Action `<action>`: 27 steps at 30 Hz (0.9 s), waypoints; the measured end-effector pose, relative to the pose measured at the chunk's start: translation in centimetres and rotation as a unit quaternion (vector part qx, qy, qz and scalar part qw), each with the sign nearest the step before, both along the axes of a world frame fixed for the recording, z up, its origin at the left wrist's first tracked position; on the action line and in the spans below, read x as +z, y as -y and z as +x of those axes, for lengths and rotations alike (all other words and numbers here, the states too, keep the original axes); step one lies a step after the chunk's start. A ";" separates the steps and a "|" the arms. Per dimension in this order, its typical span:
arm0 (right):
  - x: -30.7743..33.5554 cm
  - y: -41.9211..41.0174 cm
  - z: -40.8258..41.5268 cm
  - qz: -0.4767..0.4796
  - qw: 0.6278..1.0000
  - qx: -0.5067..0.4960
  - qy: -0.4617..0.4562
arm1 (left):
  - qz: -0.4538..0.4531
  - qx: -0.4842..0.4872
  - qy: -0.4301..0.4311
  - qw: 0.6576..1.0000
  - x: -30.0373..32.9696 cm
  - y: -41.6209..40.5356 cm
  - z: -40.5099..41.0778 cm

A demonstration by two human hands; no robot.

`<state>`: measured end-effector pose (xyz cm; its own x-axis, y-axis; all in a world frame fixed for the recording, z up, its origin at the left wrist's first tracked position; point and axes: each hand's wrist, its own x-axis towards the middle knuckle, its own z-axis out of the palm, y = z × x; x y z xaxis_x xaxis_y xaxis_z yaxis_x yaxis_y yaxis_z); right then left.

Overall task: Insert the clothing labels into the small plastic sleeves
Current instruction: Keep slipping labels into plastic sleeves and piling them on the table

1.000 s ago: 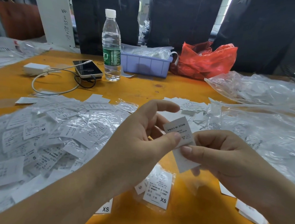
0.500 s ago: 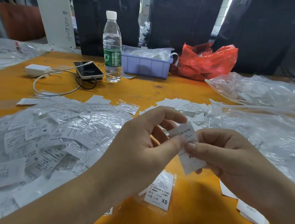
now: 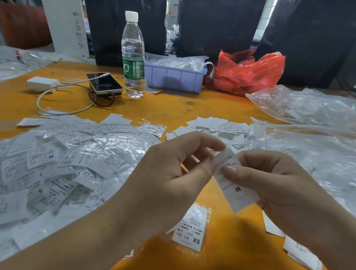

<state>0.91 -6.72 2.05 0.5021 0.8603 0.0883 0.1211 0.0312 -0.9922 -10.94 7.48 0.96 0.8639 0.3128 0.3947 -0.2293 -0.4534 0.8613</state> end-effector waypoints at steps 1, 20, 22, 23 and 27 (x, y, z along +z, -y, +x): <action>0.0 0.0 0.0 -0.001 1.000 -0.001 -0.002 | 0.000 0.004 0.000 1.000 0.0 -0.1 0.0; -0.5 0.0 0.6 -0.062 0.998 0.003 0.004 | 0.066 0.054 -0.106 0.991 0.3 -3.1 0.4; -0.4 0.1 0.6 -0.074 0.997 0.000 0.024 | 0.107 0.067 -0.143 0.982 0.3 -3.7 0.2; -0.4 0.1 0.5 -0.078 0.996 0.000 0.038 | 0.131 0.071 -0.169 0.974 0.4 -3.9 0.1; -0.3 0.4 0.6 -0.078 0.992 -0.004 0.097 | 0.322 0.119 -0.215 0.914 -0.2 -3.8 0.0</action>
